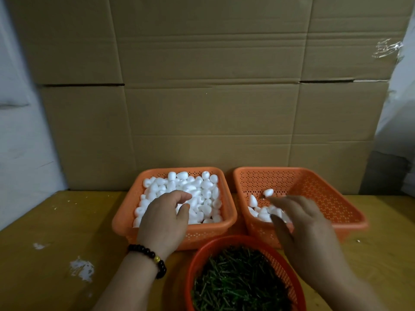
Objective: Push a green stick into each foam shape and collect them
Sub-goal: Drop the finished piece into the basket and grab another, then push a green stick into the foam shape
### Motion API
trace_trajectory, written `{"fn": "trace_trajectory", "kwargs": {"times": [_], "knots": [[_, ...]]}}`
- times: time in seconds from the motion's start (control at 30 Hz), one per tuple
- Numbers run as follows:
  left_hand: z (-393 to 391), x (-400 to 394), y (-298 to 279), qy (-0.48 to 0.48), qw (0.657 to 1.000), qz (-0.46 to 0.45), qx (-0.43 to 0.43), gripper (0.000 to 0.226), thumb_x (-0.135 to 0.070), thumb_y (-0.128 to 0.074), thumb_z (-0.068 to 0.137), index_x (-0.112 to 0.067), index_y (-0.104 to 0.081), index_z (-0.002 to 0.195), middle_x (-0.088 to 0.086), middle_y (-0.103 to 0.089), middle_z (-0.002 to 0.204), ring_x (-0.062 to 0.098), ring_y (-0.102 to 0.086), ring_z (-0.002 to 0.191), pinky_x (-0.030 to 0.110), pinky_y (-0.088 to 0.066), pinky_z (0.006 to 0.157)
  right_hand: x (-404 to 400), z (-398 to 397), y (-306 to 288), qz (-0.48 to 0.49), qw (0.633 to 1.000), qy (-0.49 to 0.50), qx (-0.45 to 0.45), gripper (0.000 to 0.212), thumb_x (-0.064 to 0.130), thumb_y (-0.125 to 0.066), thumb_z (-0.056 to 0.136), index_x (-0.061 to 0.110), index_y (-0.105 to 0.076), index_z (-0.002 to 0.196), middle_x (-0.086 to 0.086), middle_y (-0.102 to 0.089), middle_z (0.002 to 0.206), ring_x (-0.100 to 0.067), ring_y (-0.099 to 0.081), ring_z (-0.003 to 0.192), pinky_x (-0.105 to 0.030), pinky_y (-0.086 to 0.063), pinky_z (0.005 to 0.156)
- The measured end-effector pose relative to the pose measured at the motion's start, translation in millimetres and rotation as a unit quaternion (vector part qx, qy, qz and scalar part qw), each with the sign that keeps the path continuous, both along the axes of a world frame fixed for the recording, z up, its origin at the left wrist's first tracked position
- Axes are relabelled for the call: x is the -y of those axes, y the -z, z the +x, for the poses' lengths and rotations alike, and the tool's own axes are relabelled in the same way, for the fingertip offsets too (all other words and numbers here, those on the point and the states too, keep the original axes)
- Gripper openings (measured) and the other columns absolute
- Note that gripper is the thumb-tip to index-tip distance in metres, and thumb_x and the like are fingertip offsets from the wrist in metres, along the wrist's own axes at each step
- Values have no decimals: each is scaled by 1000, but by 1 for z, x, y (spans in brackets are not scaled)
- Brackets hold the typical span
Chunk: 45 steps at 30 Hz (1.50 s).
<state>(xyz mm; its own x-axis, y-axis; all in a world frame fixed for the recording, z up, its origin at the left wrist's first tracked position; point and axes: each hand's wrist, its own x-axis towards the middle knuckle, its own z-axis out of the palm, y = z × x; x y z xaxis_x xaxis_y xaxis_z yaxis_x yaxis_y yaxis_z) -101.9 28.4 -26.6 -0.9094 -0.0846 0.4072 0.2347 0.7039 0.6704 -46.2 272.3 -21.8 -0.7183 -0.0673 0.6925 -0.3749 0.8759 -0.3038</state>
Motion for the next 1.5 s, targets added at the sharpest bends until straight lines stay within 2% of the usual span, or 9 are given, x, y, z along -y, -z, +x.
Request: {"fn": "trace_trajectory", "kwargs": {"times": [0.1, 0.27, 0.4, 0.5, 0.67, 0.87, 1.0, 1.23, 1.5], "knots": [[-4, 4, 3, -4, 996, -74, 49, 23, -27, -55, 93, -32, -64, 113, -15, -63, 118, 4, -56, 107, 22, -45, 88, 14, 12, -7, 126, 983, -67, 113, 27, 37, -65, 84, 36, -63, 111, 17, -61, 101, -4, -61, 84, -25, -54, 69], [-34, 6, -6, 72, 966, -157, 190, 28, -42, -61, 85, -34, -65, 112, -15, -62, 114, 4, -56, 107, 20, -41, 85, 27, 14, 7, 238, 907, -84, 336, 70, 68, -56, 76, 43, -32, 137, 17, -40, 133, -10, -44, 123, -34, -43, 100], [-59, 0, -19, 140, 913, -248, 293, 29, -49, -65, 81, -39, -68, 108, -22, -60, 107, -5, -50, 95, 14, -33, 82, 34, 14, 20, 283, 889, -114, 342, 55, 46, -51, 92, 44, -26, 141, 4, -36, 140, -18, -28, 136, -41, -34, 108], [-69, -4, -25, 182, 866, -274, 376, 23, -43, -68, 79, -46, -69, 102, -17, -63, 117, 5, -58, 104, 30, -47, 98, 35, 12, 25, 283, 889, -120, 340, 59, 51, -55, 88, 43, -28, 139, 2, -38, 134, -18, -31, 132, -38, -36, 105], [-78, -14, -24, 194, 843, -338, 369, 25, -27, -67, 84, -40, -68, 106, -12, -61, 116, 10, -59, 104, 33, -53, 92, 38, 10, 23, 273, 891, -128, 338, 54, 53, -55, 87, 39, -37, 136, 1, -42, 127, -18, -39, 126, -35, -39, 101], [-80, -6, -11, 181, 914, -207, 299, 22, -13, -71, 82, -32, -69, 92, -6, -64, 117, 13, -65, 99, 31, -55, 88, 40, 9, 20, 266, 896, -137, 327, 43, 43, -54, 90, 35, -45, 131, 1, -44, 126, -17, -40, 123, -32, -40, 98], [-68, 0, -16, 200, 949, 21, 243, 26, -2, -67, 81, -25, -67, 94, -7, -66, 104, 9, -69, 80, 23, -57, 69, 41, 8, 20, 270, 895, -138, 327, 42, 42, -54, 91, 33, -46, 131, 1, -44, 125, -17, -41, 123, -33, -41, 98], [-21, -6, -17, 241, 926, 249, 152, 33, 9, -70, 75, -20, -71, 92, -6, -70, 97, 12, -66, 67, 23, -53, 64, 41, 7, 22, 270, 896, -135, 326, 43, 43, -54, 90, 33, -46, 131, 2, -44, 126, -18, -41, 123, -32, -41, 97], [3, -13, -16, 267, 879, 374, 126, 32, 15, -70, 74, -11, -69, 92, 5, -67, 94, 24, -62, 70, 33, -58, 67, 41, 7, 21, 264, 901, -138, 316, 42, 42, -54, 89, 32, -48, 129, 4, -45, 125, -15, -44, 119, -26, -41, 90]]}}
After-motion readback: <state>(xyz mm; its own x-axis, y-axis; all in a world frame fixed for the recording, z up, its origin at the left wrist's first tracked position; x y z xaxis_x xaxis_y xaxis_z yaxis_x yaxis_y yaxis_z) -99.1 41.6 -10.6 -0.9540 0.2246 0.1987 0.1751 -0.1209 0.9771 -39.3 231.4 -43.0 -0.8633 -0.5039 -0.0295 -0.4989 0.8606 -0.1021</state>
